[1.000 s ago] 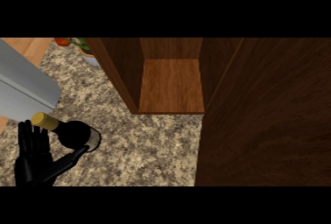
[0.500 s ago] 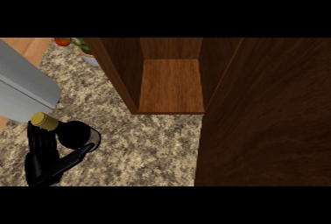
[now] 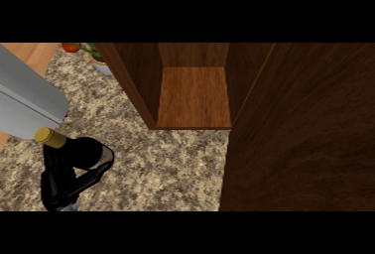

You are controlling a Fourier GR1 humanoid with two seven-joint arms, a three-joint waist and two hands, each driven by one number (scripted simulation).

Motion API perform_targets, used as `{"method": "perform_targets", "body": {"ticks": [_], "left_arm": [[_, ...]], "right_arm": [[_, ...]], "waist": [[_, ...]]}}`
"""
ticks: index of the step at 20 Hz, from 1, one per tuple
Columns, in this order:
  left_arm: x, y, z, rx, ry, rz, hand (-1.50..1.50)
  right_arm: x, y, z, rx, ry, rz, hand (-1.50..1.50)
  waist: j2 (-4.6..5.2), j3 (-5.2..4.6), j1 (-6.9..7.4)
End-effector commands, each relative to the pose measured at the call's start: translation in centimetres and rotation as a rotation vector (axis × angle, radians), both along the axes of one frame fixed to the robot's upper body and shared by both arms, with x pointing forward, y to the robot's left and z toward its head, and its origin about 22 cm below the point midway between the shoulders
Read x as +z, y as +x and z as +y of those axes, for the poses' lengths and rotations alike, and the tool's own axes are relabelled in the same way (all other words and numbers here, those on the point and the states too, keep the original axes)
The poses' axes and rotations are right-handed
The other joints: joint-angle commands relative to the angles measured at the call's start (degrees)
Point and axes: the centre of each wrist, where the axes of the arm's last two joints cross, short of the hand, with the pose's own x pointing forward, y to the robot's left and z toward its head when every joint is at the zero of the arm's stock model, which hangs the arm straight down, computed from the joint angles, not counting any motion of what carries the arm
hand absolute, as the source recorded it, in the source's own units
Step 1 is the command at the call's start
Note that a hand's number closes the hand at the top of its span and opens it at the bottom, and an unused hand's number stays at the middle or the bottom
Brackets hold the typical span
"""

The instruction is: Pick up the wine, place it into the cabinet and close the cabinet

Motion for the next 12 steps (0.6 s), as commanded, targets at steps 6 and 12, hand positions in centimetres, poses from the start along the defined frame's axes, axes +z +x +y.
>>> {"method": "perform_targets", "body": {"ticks": [6,12], "left_arm": [[-1.2,0.0,-0.4,-0.007,-0.027,-0.029,-1.5],[-2.3,2.3,1.4,-0.032,-0.071,-0.069,-1.5]], "right_arm": [[0.7,-3.4,-1.2,0.016,0.026,-0.058,-1.5],[0.4,-1.9,-1.1,0.025,0.025,-0.049,-1.5]], "waist": [[-0.04,0.05,0.07],[0.08,0.01,-0.12]]}}
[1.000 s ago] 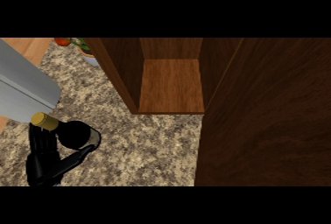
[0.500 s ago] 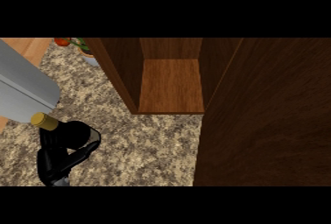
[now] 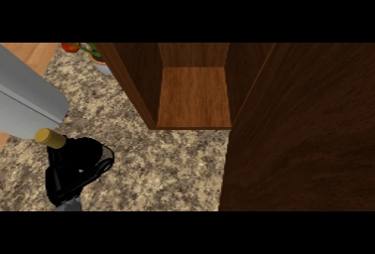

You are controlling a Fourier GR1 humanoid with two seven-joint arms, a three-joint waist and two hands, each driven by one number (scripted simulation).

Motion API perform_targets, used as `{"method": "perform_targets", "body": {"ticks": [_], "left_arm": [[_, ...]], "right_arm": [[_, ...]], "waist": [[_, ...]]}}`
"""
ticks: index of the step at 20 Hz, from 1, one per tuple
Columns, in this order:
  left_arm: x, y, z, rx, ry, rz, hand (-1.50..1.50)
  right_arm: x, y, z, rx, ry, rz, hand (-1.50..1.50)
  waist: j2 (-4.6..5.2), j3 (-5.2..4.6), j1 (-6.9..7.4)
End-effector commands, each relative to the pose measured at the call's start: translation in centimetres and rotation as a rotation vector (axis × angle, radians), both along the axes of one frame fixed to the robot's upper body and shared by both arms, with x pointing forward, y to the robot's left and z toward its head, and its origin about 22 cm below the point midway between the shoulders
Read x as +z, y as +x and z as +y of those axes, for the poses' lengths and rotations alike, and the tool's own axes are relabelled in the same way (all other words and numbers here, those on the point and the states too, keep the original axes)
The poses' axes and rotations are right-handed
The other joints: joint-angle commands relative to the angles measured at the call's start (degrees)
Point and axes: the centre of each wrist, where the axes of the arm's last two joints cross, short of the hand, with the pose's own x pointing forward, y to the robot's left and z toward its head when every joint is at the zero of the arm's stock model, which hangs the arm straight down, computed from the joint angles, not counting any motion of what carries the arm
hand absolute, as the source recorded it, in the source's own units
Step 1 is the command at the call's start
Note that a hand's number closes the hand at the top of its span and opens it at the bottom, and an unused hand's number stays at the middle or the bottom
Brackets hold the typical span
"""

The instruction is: Pick up the wine, place it into the cabinet and close the cabinet

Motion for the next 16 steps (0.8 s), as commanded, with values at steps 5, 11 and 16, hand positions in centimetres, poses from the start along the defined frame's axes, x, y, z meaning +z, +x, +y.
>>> {"method": "perform_targets", "body": {"ticks": [5,11,16], "left_arm": [[-0.8,1.0,0.9,-0.124,-0.053,-0.059,1.5],[-1.4,1.4,-2.3,-0.171,0.155,-0.029,1.5],[0.1,2.2,0.0,-0.36,0.224,-0.034,1.5]], "right_arm": [[0.3,-1.6,-1.2,0.044,0.035,-0.039,-1.5],[1.0,-2.1,-1.2,0.043,0.028,-0.039,-1.5],[0.6,-2.3,0.0,0.052,0.041,-0.022,-1.5]], "waist": [[0.07,0.01,-0.16],[0.03,0.02,-0.33],[-0.08,0.0,-0.38]]}}
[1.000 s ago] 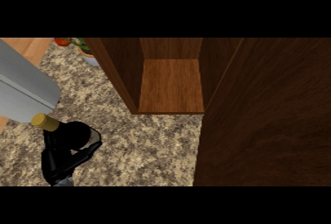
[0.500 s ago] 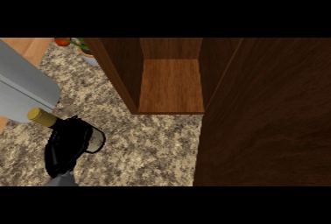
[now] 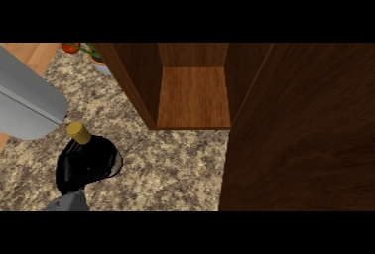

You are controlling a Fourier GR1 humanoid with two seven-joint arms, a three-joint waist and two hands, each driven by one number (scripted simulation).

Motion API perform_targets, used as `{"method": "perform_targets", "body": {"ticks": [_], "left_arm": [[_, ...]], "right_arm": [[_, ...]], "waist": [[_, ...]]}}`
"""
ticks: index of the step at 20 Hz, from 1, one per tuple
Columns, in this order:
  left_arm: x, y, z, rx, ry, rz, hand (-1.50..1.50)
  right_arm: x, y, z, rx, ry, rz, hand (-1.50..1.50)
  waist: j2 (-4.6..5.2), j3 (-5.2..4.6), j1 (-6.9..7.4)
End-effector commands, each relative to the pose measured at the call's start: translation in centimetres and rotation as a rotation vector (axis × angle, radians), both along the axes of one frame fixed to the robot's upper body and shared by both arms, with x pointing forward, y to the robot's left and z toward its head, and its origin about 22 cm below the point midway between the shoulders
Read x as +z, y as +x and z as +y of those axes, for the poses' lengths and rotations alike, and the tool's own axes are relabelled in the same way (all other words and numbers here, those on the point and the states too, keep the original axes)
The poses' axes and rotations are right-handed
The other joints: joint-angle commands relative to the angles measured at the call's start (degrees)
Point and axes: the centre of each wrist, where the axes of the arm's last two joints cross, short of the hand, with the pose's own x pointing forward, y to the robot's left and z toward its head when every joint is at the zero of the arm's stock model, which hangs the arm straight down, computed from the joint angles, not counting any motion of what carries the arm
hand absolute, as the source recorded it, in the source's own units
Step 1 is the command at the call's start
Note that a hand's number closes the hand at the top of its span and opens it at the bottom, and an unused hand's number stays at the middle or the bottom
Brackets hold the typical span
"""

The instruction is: Pick up the wine, place it into the cabinet and close the cabinet

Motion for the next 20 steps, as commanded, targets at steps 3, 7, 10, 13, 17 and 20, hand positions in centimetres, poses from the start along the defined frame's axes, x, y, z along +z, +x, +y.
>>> {"method": "perform_targets", "body": {"ticks": [3,7,10,13,17,20], "left_arm": [[-0.1,-2.5,2.3,-0.317,0.032,0.045,1.5],[2.1,0.3,1.3,-0.312,0.05,-0.059,1.5],[3.8,-0.7,2.4,-0.291,0.112,-0.097,1.5],[4.7,-0.7,1.0,-0.276,0.115,-0.178,1.5],[6.4,-3.1,0.0,-0.333,0.016,-0.202,1.5],[10.5,-1.0,-0.9,-0.384,-0.003,-0.196,1.5]], "right_arm": [[0.6,-2.2,0.5,0.046,0.047,-0.027,-1.5],[0.0,-2.6,-1.0,0.043,0.04,-0.021,-1.5],[0.2,-1.2,-0.8,0.036,0.045,-0.037,-1.5],[0.3,-1.6,0.5,0.047,0.059,-0.03,-1.5],[0.3,-0.7,0.0,0.043,0.055,-0.037,-1.5],[0.6,-2.5,-1.8,0.036,0.029,-0.037,-1.5]], "waist": [[-0.12,-0.13,0.33],[0.02,-0.06,0.21],[0.03,-0.07,0.64],[-0.01,-0.09,0.68],[-0.04,-0.07,0.98],[-0.12,-0.01,0.54]]}}
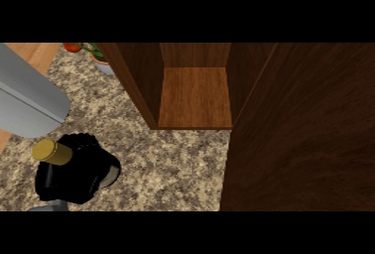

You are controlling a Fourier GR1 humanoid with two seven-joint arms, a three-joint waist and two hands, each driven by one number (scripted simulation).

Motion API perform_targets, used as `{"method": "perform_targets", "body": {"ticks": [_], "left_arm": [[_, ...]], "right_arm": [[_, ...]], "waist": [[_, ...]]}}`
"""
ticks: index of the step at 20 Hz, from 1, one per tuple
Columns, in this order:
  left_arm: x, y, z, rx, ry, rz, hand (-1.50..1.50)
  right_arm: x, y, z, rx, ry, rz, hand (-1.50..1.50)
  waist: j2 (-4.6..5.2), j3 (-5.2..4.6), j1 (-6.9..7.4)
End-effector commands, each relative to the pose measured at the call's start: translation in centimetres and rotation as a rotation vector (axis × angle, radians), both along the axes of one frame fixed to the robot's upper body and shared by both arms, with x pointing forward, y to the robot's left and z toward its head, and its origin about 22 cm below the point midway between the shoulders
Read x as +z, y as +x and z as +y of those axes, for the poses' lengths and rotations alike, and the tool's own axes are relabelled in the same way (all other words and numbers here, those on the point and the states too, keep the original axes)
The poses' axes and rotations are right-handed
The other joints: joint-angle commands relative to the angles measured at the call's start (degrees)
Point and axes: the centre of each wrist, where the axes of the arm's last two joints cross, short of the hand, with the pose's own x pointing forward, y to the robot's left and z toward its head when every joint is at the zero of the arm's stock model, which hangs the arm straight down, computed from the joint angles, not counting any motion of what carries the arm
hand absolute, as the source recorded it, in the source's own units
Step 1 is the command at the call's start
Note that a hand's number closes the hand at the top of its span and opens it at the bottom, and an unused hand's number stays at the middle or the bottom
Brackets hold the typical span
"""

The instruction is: Pick up the wine, place it into the cabinet and close the cabinet

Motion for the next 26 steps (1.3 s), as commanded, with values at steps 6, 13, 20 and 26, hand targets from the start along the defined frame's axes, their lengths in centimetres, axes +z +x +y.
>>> {"method": "perform_targets", "body": {"ticks": [6,13,20,26], "left_arm": [[6.9,-0.9,-4.5,-0.107,-0.004,0.005,1.5],[10.5,1.1,-9.3,-0.168,-0.003,0.032,1.5],[13.9,0.2,-15.9,-0.207,-0.052,0.016,1.5],[16.3,2.5,-17.9,-0.187,-0.07,0.031,1.5]], "right_arm": [[1.4,-1.0,0.4,0.042,0.08,-0.027,-1.5],[1.2,-2.1,-0.2,0.061,0.073,-0.029,-1.5],[0.3,-2.0,0.0,0.078,0.068,-0.013,-1.5],[1.1,-3.7,-0.6,0.068,0.053,-0.019,-1.5]], "waist": [[0.01,-0.01,0.17],[0.1,-0.02,-0.46],[0.09,-0.01,-0.66],[0.07,-0.03,-0.98]]}}
